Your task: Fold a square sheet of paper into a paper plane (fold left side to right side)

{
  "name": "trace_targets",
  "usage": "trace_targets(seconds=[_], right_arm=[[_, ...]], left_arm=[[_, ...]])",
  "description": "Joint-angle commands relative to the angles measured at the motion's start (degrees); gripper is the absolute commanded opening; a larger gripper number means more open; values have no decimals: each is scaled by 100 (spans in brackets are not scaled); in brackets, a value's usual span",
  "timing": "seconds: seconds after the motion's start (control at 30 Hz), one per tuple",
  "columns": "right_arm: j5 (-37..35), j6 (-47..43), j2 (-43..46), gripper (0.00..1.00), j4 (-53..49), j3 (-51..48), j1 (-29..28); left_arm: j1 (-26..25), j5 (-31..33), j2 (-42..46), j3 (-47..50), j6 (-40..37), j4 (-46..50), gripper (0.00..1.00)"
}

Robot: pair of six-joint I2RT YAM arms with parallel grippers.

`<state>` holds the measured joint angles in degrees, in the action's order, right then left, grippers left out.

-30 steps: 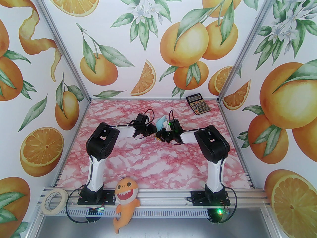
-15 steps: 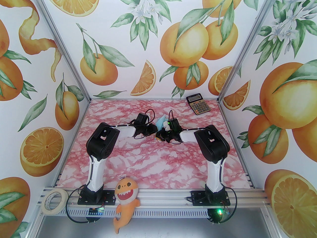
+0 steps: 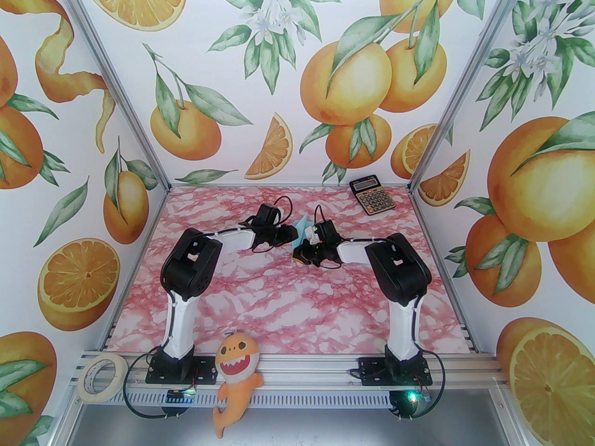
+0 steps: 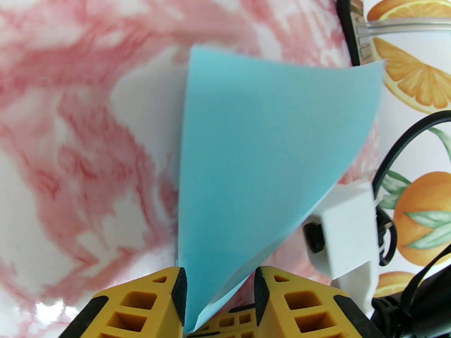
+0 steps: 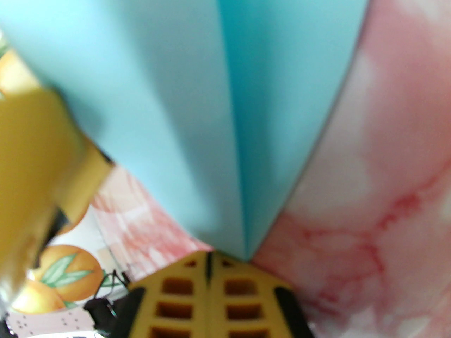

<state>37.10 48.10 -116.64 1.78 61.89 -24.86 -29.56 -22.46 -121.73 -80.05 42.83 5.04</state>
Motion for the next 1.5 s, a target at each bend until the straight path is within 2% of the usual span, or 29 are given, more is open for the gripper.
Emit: trace_targets(seconds=[0.0, 0.2, 0.43, 1.1, 1.47], right_arm=[[-98, -188, -152, 1, -767, -71, 25], [-107, -151, -167, 1, -736, -89, 27], [-115, -148, -149, 1, -723, -151, 28], [-106, -151, -175, 0, -740, -168, 39], [-129, -143, -150, 0, -741, -186, 56]], left_arm=[[21, 47, -160, -324, -329, 272, 33], [55, 13, -385, -683, -507, 425, 20], [91, -54, -618, -1005, -617, 507, 17], [91, -419, -1177, -1735, -778, 590, 17], [95, -453, -1318, -1773, -790, 595, 17]])
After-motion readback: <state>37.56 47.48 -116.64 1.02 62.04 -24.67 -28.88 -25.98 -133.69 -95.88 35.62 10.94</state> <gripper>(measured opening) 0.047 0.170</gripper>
